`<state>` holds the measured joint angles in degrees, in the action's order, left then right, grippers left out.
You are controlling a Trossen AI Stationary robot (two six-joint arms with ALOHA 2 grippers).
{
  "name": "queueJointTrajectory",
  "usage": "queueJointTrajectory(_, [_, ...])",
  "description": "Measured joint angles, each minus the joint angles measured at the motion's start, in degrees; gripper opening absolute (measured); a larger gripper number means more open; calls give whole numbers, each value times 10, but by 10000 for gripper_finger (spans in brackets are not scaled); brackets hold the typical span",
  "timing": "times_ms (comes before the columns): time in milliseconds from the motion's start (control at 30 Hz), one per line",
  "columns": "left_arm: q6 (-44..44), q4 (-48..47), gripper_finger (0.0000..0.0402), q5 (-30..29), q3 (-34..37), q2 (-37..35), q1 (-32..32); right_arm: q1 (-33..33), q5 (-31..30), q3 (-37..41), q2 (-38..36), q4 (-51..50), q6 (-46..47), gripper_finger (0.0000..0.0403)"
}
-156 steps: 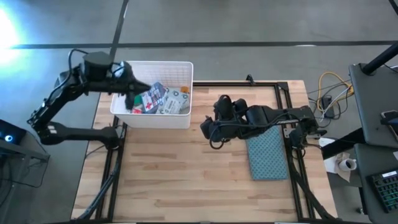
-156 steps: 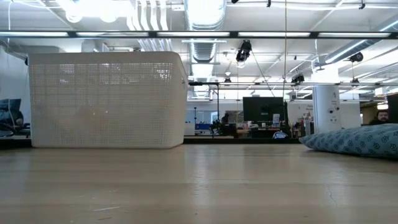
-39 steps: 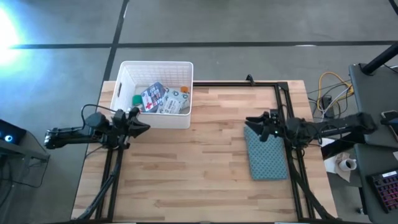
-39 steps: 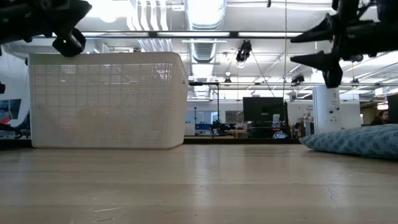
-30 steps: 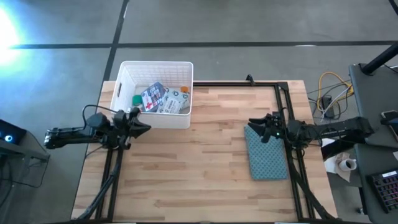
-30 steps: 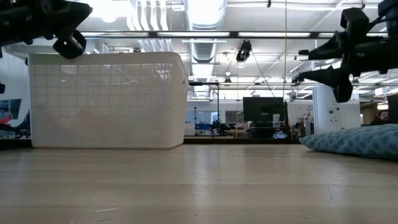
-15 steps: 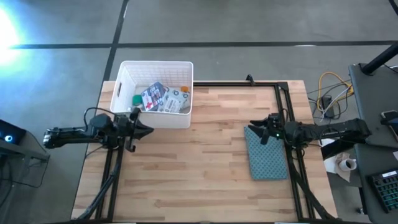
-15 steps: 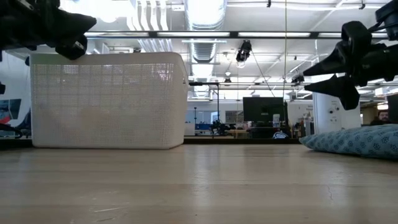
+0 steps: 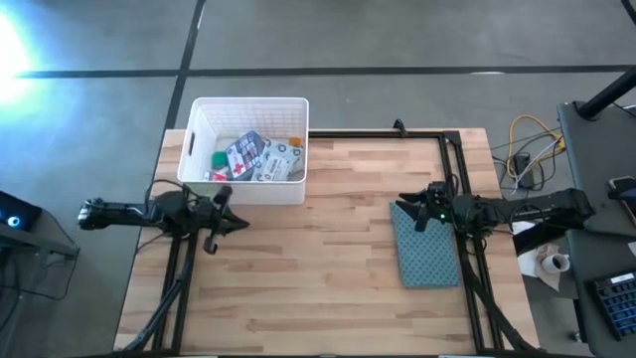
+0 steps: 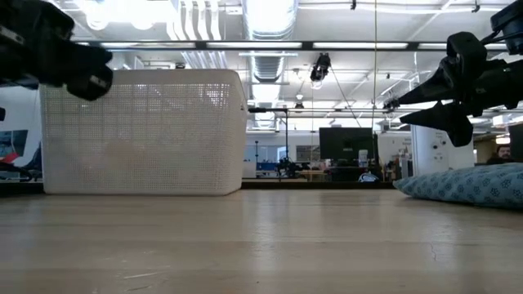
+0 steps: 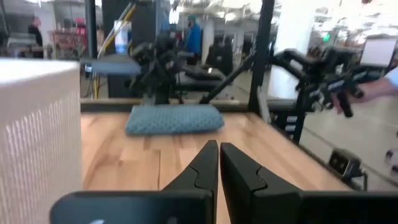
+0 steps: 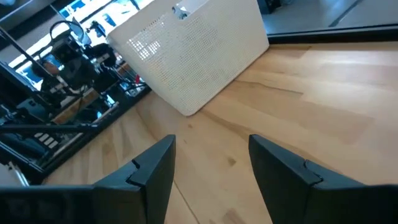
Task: Pick & place medical supplies in basket/bin
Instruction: Return to Home Position
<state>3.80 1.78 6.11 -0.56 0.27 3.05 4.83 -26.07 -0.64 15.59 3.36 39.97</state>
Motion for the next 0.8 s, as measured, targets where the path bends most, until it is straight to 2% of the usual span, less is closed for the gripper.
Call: queueJointTrajectory(800, [-3, 2, 0, 5, 0, -1, 4, 0, -10, 0, 25, 1, -1, 194])
